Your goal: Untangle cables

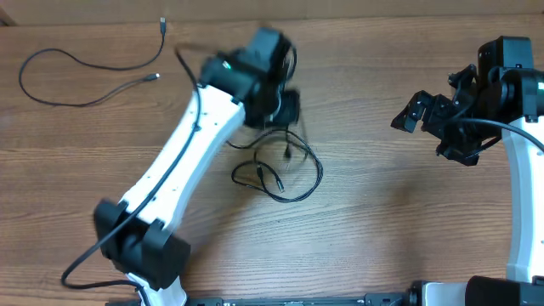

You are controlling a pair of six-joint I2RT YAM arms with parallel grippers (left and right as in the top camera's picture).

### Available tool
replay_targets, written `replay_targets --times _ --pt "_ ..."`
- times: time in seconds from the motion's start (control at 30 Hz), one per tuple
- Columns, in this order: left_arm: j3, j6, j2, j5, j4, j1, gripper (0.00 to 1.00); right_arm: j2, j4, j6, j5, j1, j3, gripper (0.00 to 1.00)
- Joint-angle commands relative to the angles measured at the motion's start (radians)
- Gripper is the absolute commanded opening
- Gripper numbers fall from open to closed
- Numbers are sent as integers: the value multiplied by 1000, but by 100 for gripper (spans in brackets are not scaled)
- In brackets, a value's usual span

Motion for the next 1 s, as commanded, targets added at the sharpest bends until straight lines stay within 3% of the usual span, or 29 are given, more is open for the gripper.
replay_targets --times 0.0,0.2,0.4,0.6,0.97 --pt "263 58 -62 75 -16 -6 4 -5 5 0 -15 20 5 100" --pt "629 57 -79 97 50 -5 4 -5 25 -3 -16 113 5 100" --pt "869 27 -82 93 178 -5 4 -5 87 -2 -6 212 5 100" --pt "995 -62 -92 -45 343 -5 4 -5 114 8 -7 214 5 100" --pt "1027 -170 -116 -47 711 -5 4 -5 119 0 -58 215 5 100"
